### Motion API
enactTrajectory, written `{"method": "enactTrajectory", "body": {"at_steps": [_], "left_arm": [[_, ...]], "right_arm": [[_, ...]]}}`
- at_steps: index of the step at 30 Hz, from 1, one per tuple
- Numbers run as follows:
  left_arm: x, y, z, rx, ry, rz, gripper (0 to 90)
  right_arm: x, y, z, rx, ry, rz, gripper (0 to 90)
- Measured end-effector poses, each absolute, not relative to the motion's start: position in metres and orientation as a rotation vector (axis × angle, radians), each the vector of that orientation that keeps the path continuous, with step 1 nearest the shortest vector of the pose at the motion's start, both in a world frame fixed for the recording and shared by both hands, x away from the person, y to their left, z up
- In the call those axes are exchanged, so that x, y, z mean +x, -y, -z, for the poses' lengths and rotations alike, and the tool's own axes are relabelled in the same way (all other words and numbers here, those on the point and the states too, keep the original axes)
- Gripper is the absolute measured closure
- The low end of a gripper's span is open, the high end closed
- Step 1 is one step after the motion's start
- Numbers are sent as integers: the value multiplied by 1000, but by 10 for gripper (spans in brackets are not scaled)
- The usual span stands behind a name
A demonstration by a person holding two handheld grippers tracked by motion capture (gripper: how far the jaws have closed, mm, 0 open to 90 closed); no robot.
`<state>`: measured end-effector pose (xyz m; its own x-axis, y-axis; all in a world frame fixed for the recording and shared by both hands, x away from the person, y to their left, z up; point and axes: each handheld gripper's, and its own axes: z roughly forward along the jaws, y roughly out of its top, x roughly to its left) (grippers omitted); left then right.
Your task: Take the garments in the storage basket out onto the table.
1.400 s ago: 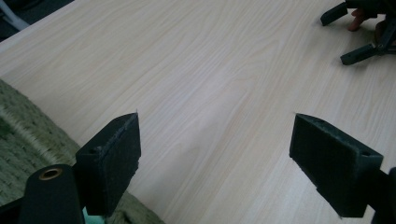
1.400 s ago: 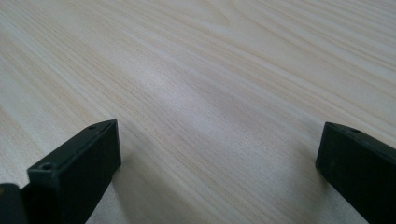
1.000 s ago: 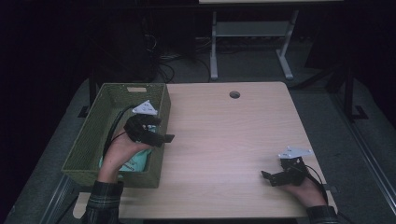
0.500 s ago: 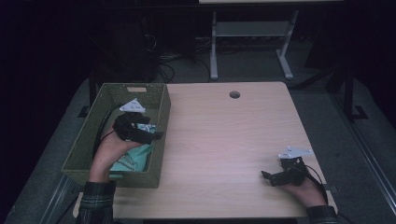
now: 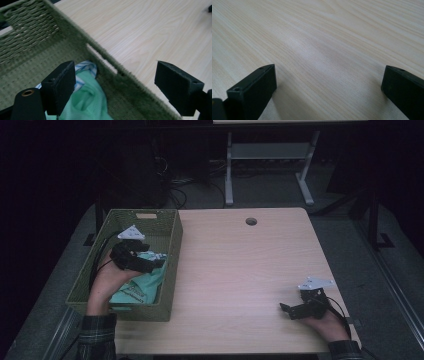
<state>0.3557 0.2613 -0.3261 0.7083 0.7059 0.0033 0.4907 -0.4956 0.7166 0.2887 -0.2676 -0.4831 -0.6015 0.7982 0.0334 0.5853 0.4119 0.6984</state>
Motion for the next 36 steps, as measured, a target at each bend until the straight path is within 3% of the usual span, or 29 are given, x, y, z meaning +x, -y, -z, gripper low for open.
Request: {"method": "enactTrajectory", "body": {"at_steps": [36], "left_arm": [[376,-306,378,2271,-1039,-409,194]], "right_arm": [[289,267,483,1202,-2366,-987,0]]}}
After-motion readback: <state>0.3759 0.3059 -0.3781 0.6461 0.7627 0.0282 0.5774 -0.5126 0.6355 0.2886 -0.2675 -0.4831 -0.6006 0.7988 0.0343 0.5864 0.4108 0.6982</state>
